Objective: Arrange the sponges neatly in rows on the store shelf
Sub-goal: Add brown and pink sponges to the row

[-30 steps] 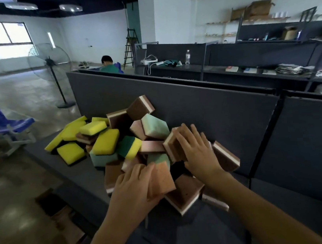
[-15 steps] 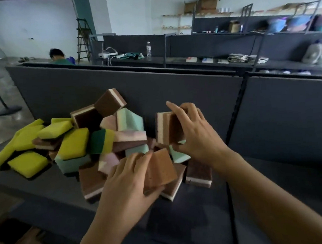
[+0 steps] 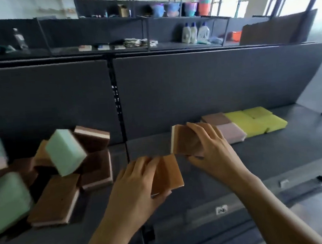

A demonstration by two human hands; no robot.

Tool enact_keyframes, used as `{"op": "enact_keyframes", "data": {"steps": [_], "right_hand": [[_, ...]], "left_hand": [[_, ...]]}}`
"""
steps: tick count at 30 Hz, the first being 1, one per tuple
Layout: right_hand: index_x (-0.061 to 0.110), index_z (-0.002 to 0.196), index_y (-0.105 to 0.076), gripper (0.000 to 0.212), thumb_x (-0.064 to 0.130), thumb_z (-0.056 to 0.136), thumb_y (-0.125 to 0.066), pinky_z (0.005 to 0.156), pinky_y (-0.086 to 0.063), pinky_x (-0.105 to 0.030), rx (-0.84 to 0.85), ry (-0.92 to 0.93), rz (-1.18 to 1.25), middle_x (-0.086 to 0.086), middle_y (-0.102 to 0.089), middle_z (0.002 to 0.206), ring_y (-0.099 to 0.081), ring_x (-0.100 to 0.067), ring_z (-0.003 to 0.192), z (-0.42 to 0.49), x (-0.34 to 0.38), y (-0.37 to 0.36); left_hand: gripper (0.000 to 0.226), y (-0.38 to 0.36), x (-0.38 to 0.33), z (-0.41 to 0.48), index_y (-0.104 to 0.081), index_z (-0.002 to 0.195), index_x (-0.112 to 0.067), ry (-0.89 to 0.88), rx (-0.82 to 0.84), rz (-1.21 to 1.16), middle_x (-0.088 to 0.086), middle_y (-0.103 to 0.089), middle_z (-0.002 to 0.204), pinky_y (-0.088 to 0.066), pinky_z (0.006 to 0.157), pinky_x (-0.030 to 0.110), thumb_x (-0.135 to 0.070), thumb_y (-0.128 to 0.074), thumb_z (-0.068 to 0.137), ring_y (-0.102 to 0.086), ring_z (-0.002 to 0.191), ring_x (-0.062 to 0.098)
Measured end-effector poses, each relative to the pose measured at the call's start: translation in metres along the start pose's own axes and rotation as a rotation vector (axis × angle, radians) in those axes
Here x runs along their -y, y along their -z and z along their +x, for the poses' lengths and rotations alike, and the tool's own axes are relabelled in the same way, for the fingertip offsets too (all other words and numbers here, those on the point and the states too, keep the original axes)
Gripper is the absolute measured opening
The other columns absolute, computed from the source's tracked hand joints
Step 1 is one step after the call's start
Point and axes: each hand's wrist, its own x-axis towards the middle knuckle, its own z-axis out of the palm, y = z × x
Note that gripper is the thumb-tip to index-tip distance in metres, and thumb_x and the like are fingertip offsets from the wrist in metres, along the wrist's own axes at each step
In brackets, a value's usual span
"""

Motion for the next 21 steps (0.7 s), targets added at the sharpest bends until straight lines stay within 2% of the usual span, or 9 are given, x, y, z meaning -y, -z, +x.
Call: {"op": "enact_keyframes", "data": {"steps": [6, 9, 15, 18, 21], "right_hand": [[0.022, 0.147, -0.039, 0.09, 0.036, 0.07, -0.084, 0.098, -0.047, -0.047, 0.021, -0.122, -0.053, 0.0, -0.047, 0.143, -0.041, -0.026, 0.129, -0.032, -0.073, 0.019], [0.022, 0.145, -0.04, 0.09, 0.038, 0.069, -0.086, 0.097, -0.048, -0.047, 0.025, -0.117, -0.066, -0.001, -0.048, 0.143, -0.042, -0.027, 0.129, -0.037, -0.098, 0.025], [0.019, 0.144, -0.041, 0.088, 0.043, 0.071, -0.084, 0.096, -0.049, -0.047, 0.044, -0.026, -0.046, -0.003, -0.05, 0.141, -0.046, -0.027, 0.126, -0.025, -0.134, 0.031], [0.018, 0.144, -0.043, 0.087, 0.041, 0.07, -0.084, 0.093, -0.05, -0.045, 0.051, 0.034, -0.018, -0.002, -0.05, 0.139, -0.045, -0.025, 0.124, -0.013, -0.147, 0.03], [0.018, 0.144, -0.042, 0.086, 0.037, 0.071, -0.083, 0.093, -0.05, -0.044, 0.077, 0.083, -0.003, -0.002, -0.049, 0.136, -0.046, -0.027, 0.121, -0.002, -0.156, 0.028]], "left_hand": [[0.07, -0.05, -0.048, 0.029, -0.057, 0.121, -0.024, -0.01, 0.14, -0.026, -0.005, -0.06, 0.115, -0.052, 0.08, 0.036, -0.064, -0.068, 0.065, -0.063, 0.1, 0.019], [0.066, -0.064, -0.068, 0.043, -0.057, 0.12, -0.026, -0.016, 0.166, -0.022, -0.006, -0.059, 0.114, -0.052, 0.08, 0.034, -0.071, -0.052, 0.072, -0.062, 0.099, 0.017], [0.082, -0.076, -0.092, 0.066, -0.043, 0.137, -0.036, 0.01, 0.308, -0.098, -0.014, -0.045, 0.132, -0.038, 0.1, 0.029, -0.082, -0.038, 0.07, -0.047, 0.119, 0.011], [0.085, -0.075, -0.103, 0.076, -0.038, 0.139, -0.041, 0.027, 0.267, -0.126, -0.019, -0.042, 0.134, -0.032, 0.103, 0.03, -0.089, -0.028, 0.07, -0.042, 0.124, 0.007], [0.078, -0.07, -0.112, 0.092, -0.034, 0.143, -0.037, 0.076, 0.162, -0.175, -0.019, -0.036, 0.141, -0.032, 0.106, 0.028, -0.084, -0.023, 0.082, -0.036, 0.129, 0.003]]}}
